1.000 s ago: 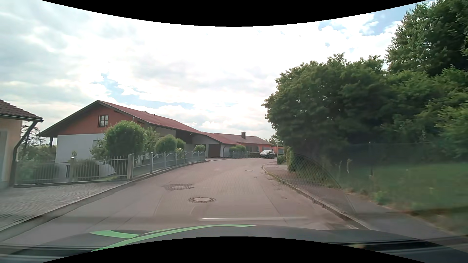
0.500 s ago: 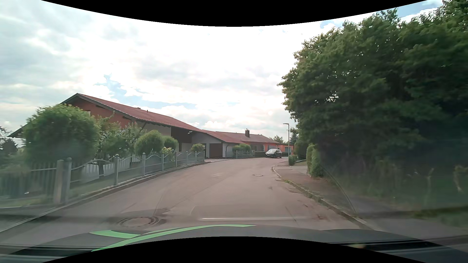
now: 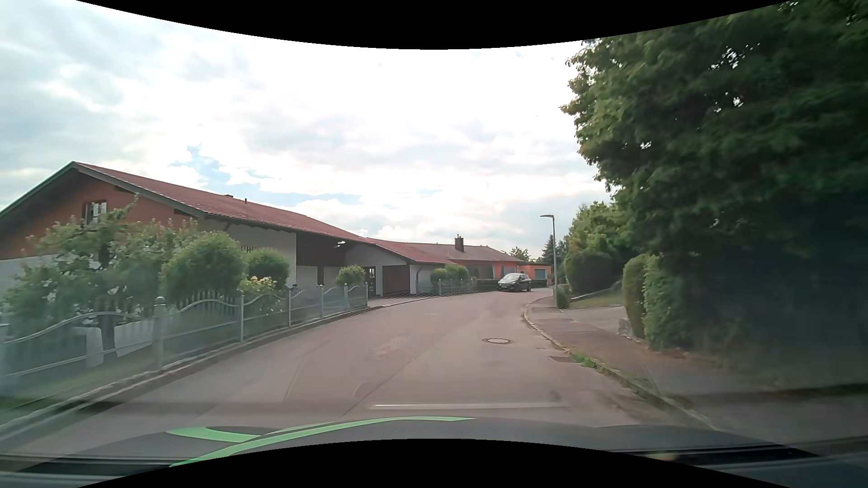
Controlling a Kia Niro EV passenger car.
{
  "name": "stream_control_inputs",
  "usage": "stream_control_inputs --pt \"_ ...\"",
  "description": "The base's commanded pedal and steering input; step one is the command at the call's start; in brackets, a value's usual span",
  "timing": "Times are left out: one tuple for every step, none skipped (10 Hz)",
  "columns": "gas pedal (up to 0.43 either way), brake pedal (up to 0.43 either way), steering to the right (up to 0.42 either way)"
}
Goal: Follow the waypoints while adhering to traffic rules and regulations
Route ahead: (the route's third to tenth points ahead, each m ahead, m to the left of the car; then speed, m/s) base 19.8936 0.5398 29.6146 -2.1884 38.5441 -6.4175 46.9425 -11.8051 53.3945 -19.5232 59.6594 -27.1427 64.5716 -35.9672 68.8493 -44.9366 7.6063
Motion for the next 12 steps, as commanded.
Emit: stream_control_inputs --pt "0.079 0.0 0.019" --pt "0.079 0.0 0.028" --pt "0.079 0.0 0.031" --pt "0.079 0.0 0.031" --pt "0.079 0.0 0.033" --pt "0.079 0.0 0.036" --pt "0.079 0.0 0.038" --pt "0.079 0.0 0.04" --pt "0.079 0.0 0.042" --pt "0.079 0.0 0.044" --pt "0.079 0.0 0.049" --pt "0.079 0.0 0.059"
